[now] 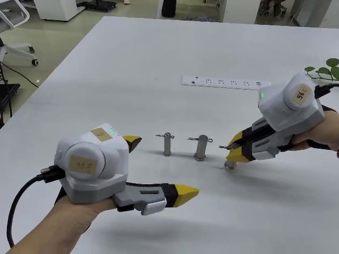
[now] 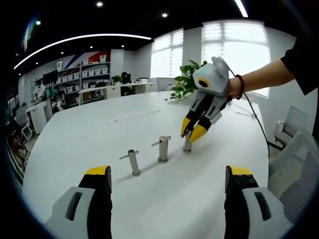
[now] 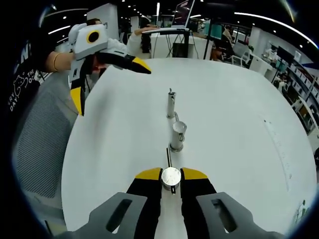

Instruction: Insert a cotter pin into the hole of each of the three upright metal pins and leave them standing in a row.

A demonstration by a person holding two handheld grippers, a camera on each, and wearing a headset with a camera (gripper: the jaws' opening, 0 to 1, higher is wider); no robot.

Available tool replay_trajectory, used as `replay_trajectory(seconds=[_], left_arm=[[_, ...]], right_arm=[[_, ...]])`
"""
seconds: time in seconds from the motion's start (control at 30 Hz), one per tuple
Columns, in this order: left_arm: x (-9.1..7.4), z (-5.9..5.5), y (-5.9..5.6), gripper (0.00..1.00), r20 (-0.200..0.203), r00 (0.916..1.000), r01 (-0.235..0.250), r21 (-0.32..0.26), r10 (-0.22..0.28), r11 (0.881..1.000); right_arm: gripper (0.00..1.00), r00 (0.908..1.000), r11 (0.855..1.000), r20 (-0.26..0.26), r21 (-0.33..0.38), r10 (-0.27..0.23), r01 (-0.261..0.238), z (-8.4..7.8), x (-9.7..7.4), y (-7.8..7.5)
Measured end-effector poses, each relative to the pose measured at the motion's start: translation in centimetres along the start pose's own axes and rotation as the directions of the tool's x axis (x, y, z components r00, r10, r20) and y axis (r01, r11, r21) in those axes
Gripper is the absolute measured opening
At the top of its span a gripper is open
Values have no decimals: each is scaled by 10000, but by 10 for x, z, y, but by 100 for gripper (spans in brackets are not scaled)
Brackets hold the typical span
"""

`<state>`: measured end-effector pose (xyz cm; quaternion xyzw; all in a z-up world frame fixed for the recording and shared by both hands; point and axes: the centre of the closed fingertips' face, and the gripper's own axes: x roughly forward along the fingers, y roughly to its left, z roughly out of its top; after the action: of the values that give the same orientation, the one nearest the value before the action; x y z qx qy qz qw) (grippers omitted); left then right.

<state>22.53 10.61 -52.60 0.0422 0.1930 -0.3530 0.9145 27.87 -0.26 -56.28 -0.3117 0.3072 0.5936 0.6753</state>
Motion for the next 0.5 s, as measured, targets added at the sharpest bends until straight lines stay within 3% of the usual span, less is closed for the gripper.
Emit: replay_trajectory(seconds=[0.17,0.27,0.5], left_arm=[[0,-1,1,93,-15,10000,-39,-26,39,10000],[-1,1,2,92,175,9998,-28,-143,30,9999],[0,-2,5,92,43,9999,-98,-86,99,9999]], right_arm=[[8,10000,10000,-58,-7,10,-10,-3,0,-6],[8,9999,10000,-109,-44,7,-8,-4,1,-9],[8,9999,10000,-158,-82,54,-55,-5,4,-14]])
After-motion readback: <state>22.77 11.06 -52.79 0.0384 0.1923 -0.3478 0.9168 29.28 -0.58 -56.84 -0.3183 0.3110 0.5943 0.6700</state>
